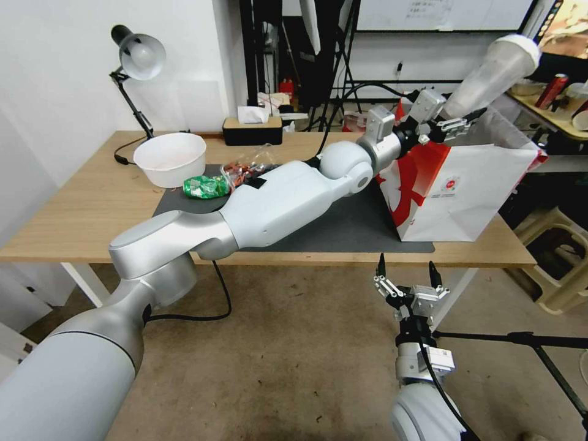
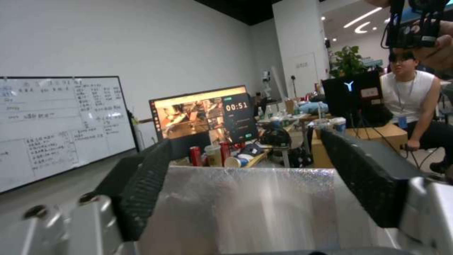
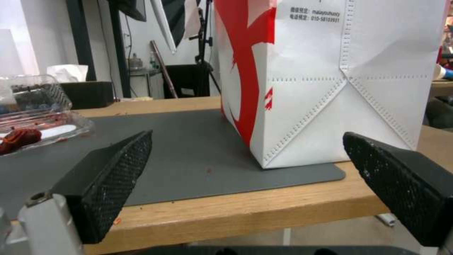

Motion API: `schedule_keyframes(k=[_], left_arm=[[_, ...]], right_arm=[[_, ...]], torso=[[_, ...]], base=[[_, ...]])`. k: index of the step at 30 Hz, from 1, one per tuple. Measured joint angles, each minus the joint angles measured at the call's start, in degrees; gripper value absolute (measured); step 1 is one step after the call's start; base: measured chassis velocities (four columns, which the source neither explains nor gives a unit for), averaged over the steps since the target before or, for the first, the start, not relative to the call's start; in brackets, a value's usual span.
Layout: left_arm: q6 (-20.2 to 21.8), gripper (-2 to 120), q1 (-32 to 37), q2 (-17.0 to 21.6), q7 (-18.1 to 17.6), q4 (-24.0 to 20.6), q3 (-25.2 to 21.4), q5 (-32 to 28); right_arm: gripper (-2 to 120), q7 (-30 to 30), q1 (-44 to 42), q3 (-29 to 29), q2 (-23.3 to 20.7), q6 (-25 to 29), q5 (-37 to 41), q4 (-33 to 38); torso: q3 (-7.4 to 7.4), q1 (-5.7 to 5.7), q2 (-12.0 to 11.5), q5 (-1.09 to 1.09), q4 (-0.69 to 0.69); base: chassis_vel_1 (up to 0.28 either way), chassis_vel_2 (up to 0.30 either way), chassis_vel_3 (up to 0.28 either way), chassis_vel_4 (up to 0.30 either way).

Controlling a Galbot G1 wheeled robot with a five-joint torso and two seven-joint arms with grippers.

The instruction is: Pick up the trash from the table and place it into the takeout bag.

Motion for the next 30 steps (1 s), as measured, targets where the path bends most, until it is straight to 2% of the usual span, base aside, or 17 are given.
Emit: schedule_keyframes(k=[3, 4, 9, 11, 12, 13, 16, 17, 19, 21, 24, 25, 30], left_arm=[[0.2, 89, 0.1, 0.2, -0.7, -0.4, -0.6, 0.2], [0.4, 96, 0.3, 0.6, -1.2, -1.1, -1.3, 0.3], [1.5, 100, 1.2, 3.0, -3.5, -4.4, -3.4, 0.0], [2.1, 100, 2.1, 5.2, -4.6, -6.7, -4.6, -0.4], [2.4, 100, 3.3, 7.5, -5.3, -8.6, -5.7, -0.6], [2.4, 100, 3.3, 7.5, -5.3, -8.6, -5.7, -0.6], [3.0, 100, 5.7, 11.5, -6.5, -11.8, -8.0, -0.9], [3.0, 100, 5.7, 11.5, -6.5, -11.8, -8.0, -0.9], [3.3, 100, 8.4, 14.8, -7.4, -14.6, -10.0, -1.0], [3.4, 100, 9.1, 15.5, -7.5, -15.2, -10.5, -1.0], [3.4, 100, 12.3, 19.0, -7.6, -17.6, -12.7, -1.0], [3.4, 100, 14.3, 21.2, -7.7, -19.1, -14.0, -0.9], [3.4, 100, 17.8, 24.6, -7.6, -21.3, -16.6, -0.6]], right_arm=[[100, 0.0, 0.0, 0.0, 0.1, 0.0, 0.0, 0.0], [100, 0.0, 0.0, 0.0, 0.1, 0.0, 0.0, 0.1], [100, 0.0, 0.0, 0.0, 0.1, 0.0, 0.0, 0.2], [100, 0.0, 0.1, -0.1, 0.1, -0.1, 0.0, 0.3], [100, 0.0, 0.1, -0.1, 0.2, -0.2, 0.0, 0.3], [100, 0.0, 0.1, -0.1, 0.2, -0.2, 0.0, 0.3], [100, 0.0, 0.1, 0.0, 0.3, -0.3, 0.0, 0.4], [100, 0.0, 0.1, 0.0, 0.3, -0.3, 0.0, 0.4], [100, 0.1, 0.1, 0.0, 0.3, -0.3, -0.1, 0.5], [100, 0.1, 0.1, 0.0, 0.3, -0.4, -0.1, 0.5], [100, 0.1, 0.0, 0.0, 0.3, -0.4, -0.1, 0.5], [100, 0.1, 0.0, -0.1, 0.3, -0.5, -0.1, 0.5], [100, 0.1, 0.1, -0.2, 0.3, -0.5, -0.2, 0.4]], torso=[[0.00, 0.00, 0.0, 0.00, 0.00], [0.00, 0.00, 0.0, 0.00, -0.01], [-0.01, 0.00, 0.0, 0.00, -0.01], [-0.01, 0.00, 0.0, -0.01, -0.01], [-0.01, 0.00, 0.0, -0.01, 0.01], [-0.01, 0.00, 0.0, -0.01, 0.01], [-0.01, 0.00, 0.0, -0.02, 0.01], [-0.01, 0.00, 0.0, -0.02, 0.01], [-0.01, 0.00, 0.0, -0.02, 0.00], [-0.01, 0.00, 0.0, -0.02, -0.01], [-0.01, 0.00, 0.0, -0.02, -0.01], [-0.01, 0.00, 0.0, -0.01, 0.00], [-0.01, 0.00, 0.0, -0.02, 0.00]], base=[[0.000, 0.000, 0.000, 0.000], [0.000, 0.000, 0.000, 0.000], [0.000, 0.000, 0.000, 0.000], [0.000, 0.000, 0.000, 0.000], [0.000, 0.000, 0.000, 0.000], [0.000, 0.000, 0.000, 0.000], [0.000, 0.000, 0.000, 0.000], [0.000, 0.000, 0.000, 0.000], [0.000, 0.000, 0.000, 0.000], [0.000, 0.000, 0.000, 0.000], [0.000, 0.000, 0.000, 0.000], [0.000, 0.000, 0.000, 0.000], [0.000, 0.000, 0.000, 0.000]])
